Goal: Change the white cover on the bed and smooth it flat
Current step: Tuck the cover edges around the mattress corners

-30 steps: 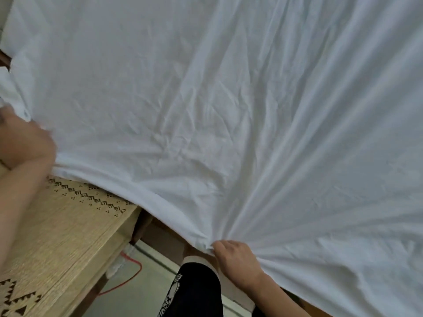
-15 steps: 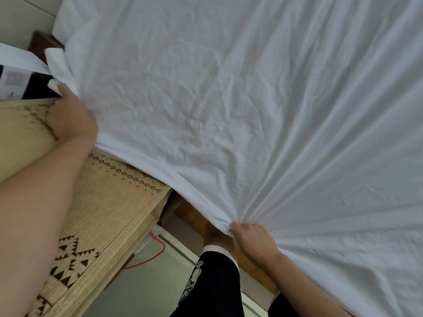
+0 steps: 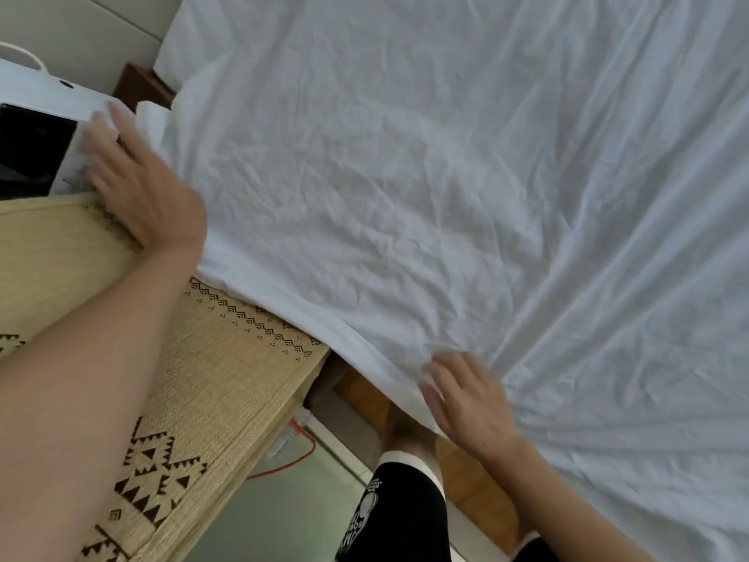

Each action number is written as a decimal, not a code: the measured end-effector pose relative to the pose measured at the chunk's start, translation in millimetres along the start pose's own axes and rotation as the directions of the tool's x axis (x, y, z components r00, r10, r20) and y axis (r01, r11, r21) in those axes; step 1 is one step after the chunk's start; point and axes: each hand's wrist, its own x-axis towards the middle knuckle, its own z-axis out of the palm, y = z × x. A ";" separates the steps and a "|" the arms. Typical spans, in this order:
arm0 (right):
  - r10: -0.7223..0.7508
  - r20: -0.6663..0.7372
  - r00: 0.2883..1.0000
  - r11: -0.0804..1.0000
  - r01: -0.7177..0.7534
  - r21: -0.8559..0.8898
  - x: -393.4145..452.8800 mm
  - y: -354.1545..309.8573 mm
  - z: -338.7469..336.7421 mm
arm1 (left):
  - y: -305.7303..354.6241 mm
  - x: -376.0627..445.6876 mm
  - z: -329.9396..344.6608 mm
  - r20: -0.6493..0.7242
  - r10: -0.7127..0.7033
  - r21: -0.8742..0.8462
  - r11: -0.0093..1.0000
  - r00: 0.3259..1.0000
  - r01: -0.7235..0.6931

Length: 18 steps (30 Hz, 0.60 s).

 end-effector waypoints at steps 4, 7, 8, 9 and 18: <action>0.126 -0.182 0.975 0.981 -0.150 -0.122 93.4 1.0 -5.3 | 43.0 -7.1 14.5 -0.136 0.521 -0.173 0.825 0.843 -0.538; 0.161 -0.003 0.987 0.968 -0.159 -0.196 142.6 0.7 16.3 | 77.7 -19.6 28.1 -0.095 0.557 -0.306 0.772 0.825 -0.557; 0.078 0.130 0.988 0.970 -0.045 -0.240 148.4 -2.3 26.1 | 82.7 -21.6 32.9 -0.046 0.539 -0.327 0.787 0.841 -0.523; -0.044 0.259 0.965 0.958 0.115 -0.264 151.0 -4.7 36.0 | 82.8 -21.6 38.2 0.005 0.509 -0.324 0.815 0.861 -0.480; -0.395 0.302 0.868 0.885 0.448 -0.130 207.3 -9.4 27.8 | 53.9 17.6 63.7 0.186 -0.157 -0.338 0.917 0.970 0.213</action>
